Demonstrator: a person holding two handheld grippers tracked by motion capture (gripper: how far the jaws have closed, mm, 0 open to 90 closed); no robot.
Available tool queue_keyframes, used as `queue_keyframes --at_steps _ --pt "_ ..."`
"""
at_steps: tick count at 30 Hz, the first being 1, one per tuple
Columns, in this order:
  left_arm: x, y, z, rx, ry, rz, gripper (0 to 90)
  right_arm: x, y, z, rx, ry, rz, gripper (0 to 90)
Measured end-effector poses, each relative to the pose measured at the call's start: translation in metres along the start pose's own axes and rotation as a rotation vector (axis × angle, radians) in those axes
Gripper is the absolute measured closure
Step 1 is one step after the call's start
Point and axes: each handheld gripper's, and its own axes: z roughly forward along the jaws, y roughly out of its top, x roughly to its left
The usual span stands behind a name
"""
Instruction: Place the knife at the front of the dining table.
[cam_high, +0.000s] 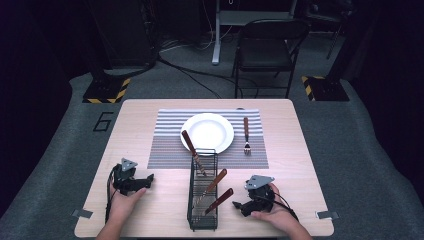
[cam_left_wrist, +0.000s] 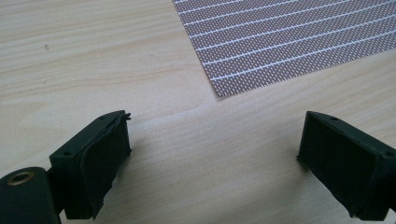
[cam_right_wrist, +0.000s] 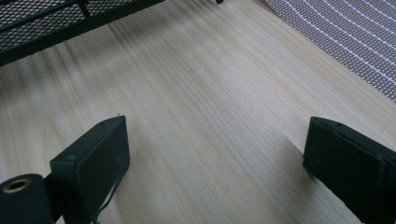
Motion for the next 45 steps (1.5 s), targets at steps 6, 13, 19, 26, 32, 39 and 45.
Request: queue_keyframes --at_steps 6,13,19,26,32,39,45 --pt "0.000 0.000 0.000 0.000 0.001 0.001 8.7 0.000 0.000 0.000 0.000 0.000 0.001 6.3" --pt "-0.001 0.000 -0.001 0.004 -0.001 -0.006 9.2 0.000 0.000 0.000 0.000 0.000 0.001 6.3" --pt "0.000 0.000 -0.001 0.003 -0.001 -0.007 9.4 -0.001 0.000 0.000 0.003 0.003 -0.008 6.2" --pt "-0.003 0.003 -0.005 0.038 0.000 -0.011 16.2 -0.001 0.000 0.000 0.003 0.003 -0.009 6.2" --pt "-0.005 0.008 -0.014 0.073 -0.076 -0.066 35.6 0.000 0.000 0.000 0.002 0.002 -0.007 6.3" --pt "-0.018 0.021 -0.031 0.019 -0.096 -0.058 44.4 0.000 0.000 0.000 0.002 0.001 -0.007 6.3" --pt "-0.030 0.036 -0.046 -0.034 -0.139 -0.063 49.0 0.000 0.000 0.000 0.002 0.000 -0.006 6.3"
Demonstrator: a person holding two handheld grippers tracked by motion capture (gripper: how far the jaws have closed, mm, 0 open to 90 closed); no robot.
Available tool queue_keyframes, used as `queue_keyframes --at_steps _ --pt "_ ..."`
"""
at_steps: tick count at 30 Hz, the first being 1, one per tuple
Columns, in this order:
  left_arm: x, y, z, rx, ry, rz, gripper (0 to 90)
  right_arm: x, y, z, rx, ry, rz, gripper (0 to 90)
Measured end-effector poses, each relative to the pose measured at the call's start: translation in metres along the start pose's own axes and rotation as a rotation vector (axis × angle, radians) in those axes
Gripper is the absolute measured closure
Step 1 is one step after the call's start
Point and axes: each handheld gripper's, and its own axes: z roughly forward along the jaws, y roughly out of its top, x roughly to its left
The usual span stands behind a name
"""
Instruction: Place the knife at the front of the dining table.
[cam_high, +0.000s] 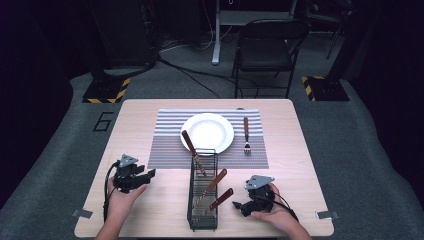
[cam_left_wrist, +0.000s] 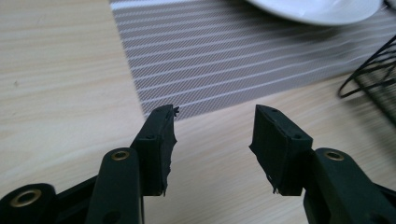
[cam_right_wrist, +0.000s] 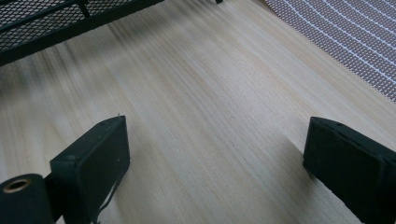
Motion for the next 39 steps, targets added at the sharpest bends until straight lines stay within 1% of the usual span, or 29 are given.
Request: queue_keyframes --at_steps 1,3,4,5,7,11,14,15,17,19,27,29,31,34,36,37,39 --pt "-0.003 0.002 -0.001 -0.012 -0.008 -0.001 49.0 0.000 0.000 0.000 0.000 0.000 0.000 6.3" --pt "-0.011 0.007 -0.004 -0.014 -0.032 0.003 49.0 0.000 0.000 0.000 0.000 0.000 0.000 6.3" --pt "-0.015 0.008 -0.004 -0.020 -0.037 0.006 49.0 0.000 0.000 0.000 0.000 0.000 0.000 6.3" --pt "-0.018 0.010 -0.005 -0.014 -0.042 0.021 49.0 0.000 0.000 0.000 0.000 0.000 0.000 6.3" --pt "-0.025 0.014 -0.006 -0.022 -0.051 0.033 49.0 0.000 0.000 0.000 0.000 0.000 0.000 6.3" --pt "-0.035 0.019 -0.007 -0.039 -0.088 0.038 49.1 0.000 0.000 0.000 0.000 0.000 0.000 6.3" --pt "-0.041 0.025 -0.008 -0.036 -0.113 0.048 50.4 0.000 0.000 0.000 0.000 0.000 0.000 6.3" --pt "-0.043 0.030 -0.009 -0.035 -0.130 0.054 51.9 0.000 0.000 0.000 -0.001 0.000 0.000 6.3" --pt "-0.045 0.032 -0.010 -0.035 -0.135 0.055 53.8 0.000 0.000 0.000 -0.002 0.001 -0.004 6.3" --pt "-0.048 0.037 -0.010 -0.043 -0.153 0.063 54.8 0.000 0.000 0.000 -0.001 0.001 -0.001 6.3" --pt "-0.056 0.048 -0.012 -0.059 -0.175 0.084 55.5 0.000 0.000 0.000 -0.001 0.001 -0.003 6.3" --pt "-0.057 0.052 -0.013 -0.056 -0.177 0.098 55.3 0.000 0.000 0.000 -0.002 0.001 -0.004 6.3" --pt "-0.061 0.057 -0.015 -0.065 -0.185 0.109 55.3 0.000 0.000 0.000 -0.001 0.001 0.000 6.3" --pt "-0.064 0.061 -0.016 -0.075 -0.193 0.117 55.1 0.000 0.000 0.000 0.000 0.001 0.000 6.3" --pt "-0.069 0.065 -0.015 -0.072 -0.208 0.120 53.5 0.000 0.000 0.000 -0.002 0.001 -0.004 6.3" --pt "-0.071 0.066 -0.014 -0.072 -0.208 0.130 53.5 0.000 0.000 0.000 -0.001 0.001 -0.004 6.3" --pt "-0.072 0.067 -0.013 -0.070 -0.210 0.133 53.5 0.000 0.000 0.000 -0.002 0.001 -0.004 6.3"
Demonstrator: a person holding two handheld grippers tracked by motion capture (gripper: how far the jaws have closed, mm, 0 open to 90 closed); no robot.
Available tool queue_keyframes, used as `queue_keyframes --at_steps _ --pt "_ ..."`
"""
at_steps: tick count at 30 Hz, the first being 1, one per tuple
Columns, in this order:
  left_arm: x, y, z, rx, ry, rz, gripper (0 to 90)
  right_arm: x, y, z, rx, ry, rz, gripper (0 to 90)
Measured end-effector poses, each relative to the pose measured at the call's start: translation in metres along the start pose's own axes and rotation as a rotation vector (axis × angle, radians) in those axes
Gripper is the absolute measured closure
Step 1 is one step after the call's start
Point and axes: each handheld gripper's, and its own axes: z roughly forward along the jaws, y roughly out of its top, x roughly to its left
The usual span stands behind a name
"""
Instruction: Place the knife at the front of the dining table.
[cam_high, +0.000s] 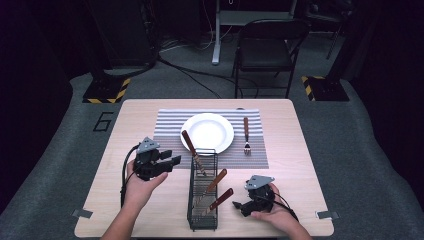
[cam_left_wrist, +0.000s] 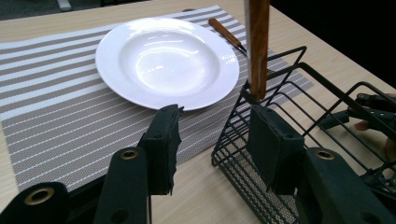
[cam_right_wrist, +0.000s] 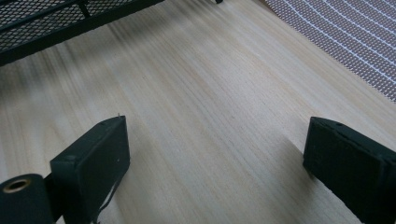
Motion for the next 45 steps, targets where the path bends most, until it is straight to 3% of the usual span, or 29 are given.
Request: queue_keyframes --at_steps 17,28,32,45 --pt "-0.015 0.010 0.024 -0.018 -0.053 0.006 56.2 0.000 0.000 0.000 0.000 0.000 0.000 6.3" --pt "-0.021 0.012 0.036 -0.030 -0.053 0.018 64.9 0.000 0.000 0.000 0.000 0.000 0.000 6.3" --pt "-0.022 0.011 0.040 -0.022 -0.033 0.031 67.9 0.000 0.000 0.000 0.000 0.000 0.000 6.3" --pt "-0.026 0.008 0.040 -0.039 -0.022 0.035 75.2 0.000 0.000 0.000 0.000 0.000 0.001 6.3"
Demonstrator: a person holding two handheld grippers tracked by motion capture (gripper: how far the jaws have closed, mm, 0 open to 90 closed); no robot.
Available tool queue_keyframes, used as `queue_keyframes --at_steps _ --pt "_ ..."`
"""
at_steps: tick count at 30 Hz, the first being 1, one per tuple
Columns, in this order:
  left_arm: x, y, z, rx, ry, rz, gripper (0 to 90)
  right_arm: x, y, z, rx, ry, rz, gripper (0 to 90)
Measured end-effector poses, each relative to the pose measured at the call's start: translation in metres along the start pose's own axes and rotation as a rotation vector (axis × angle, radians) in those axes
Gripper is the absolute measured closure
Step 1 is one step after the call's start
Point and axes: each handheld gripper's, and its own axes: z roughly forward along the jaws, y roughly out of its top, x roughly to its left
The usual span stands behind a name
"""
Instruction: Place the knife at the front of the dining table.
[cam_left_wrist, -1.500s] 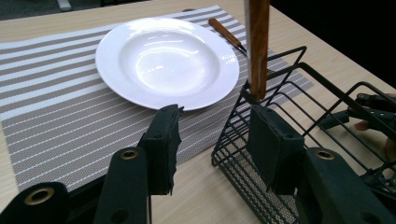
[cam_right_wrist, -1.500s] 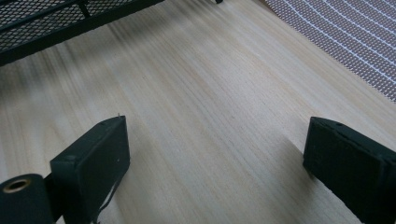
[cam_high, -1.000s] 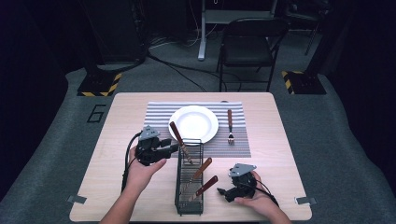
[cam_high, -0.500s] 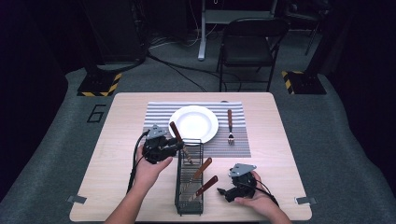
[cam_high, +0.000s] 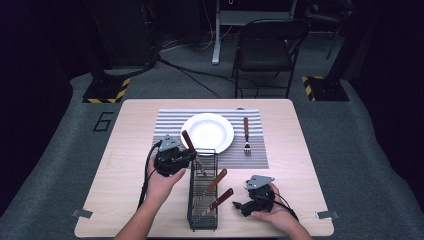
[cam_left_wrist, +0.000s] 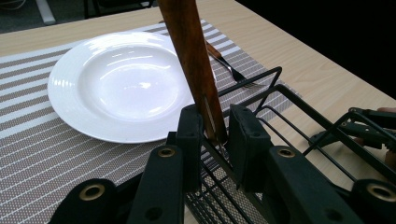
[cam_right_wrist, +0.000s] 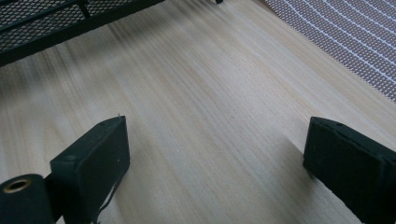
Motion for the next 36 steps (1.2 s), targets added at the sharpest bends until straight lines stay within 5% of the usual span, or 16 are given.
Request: queue_keyframes --at_steps 6,21,36 --pt "-0.005 0.000 -0.004 -0.014 0.016 0.021 77.9 0.000 0.000 0.000 0.000 0.000 0.000 6.3" --pt "-0.012 0.005 -0.006 -0.013 -0.020 0.037 80.1 0.000 0.000 0.000 0.000 0.002 -0.002 6.3" --pt "-0.009 0.010 -0.006 0.041 -0.021 0.028 80.1 0.000 0.000 0.000 0.001 0.002 0.000 6.3"
